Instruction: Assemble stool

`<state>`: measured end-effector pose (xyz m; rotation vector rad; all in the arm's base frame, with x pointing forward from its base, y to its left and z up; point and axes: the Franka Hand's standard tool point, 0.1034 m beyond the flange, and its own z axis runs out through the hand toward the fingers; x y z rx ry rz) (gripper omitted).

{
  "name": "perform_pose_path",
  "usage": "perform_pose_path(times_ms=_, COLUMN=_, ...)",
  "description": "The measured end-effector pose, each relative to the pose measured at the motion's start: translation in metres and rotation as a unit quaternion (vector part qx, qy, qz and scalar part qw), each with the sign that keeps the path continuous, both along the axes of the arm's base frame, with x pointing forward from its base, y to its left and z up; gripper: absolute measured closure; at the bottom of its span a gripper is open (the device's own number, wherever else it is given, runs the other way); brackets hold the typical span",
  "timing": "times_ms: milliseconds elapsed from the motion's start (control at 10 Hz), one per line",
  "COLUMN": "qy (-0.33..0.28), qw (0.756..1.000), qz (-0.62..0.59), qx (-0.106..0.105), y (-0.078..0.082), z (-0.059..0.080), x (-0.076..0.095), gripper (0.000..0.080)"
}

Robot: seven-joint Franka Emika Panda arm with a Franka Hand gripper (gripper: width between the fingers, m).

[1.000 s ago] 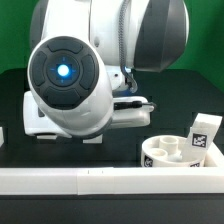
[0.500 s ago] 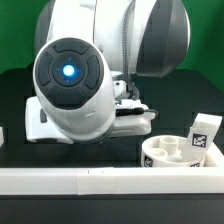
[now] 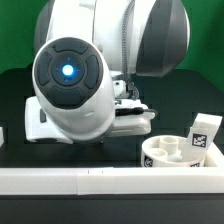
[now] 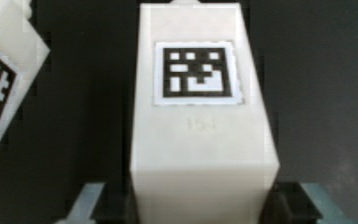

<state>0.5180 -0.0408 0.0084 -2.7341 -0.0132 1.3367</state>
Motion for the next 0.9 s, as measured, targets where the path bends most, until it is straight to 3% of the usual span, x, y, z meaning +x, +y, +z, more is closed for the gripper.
perform_pose_path(times_ms=200, qy=0.022, qw=1.000, qz=0.004, qx=0.013, y=0.008, z=0.031, x=0.005, gripper=0.0469)
perform_pose_path(times_ms=500, qy=0.028, qw=0.999, qz=-0.017, qx=0.002, y=0.040, z=0.075, x=0.014, gripper=0.0469)
perform_pose_path(times_ms=600, qy=0.020, qw=1.000, qz=-0.019, qx=-0.001, y=0.043, z=0.082, x=0.020, gripper=0.0469)
perform_pose_path(times_ms=800, qy=0.000, qw=1.000, qz=-0.019, qx=-0.001, y=0.041, z=0.077, x=0.024, gripper=0.0469)
perform_pose_path(times_ms=900, qy=-0.029, qw=0.999, qz=-0.019, qx=-0.003, y=0.041, z=0.073, x=0.034, gripper=0.0469)
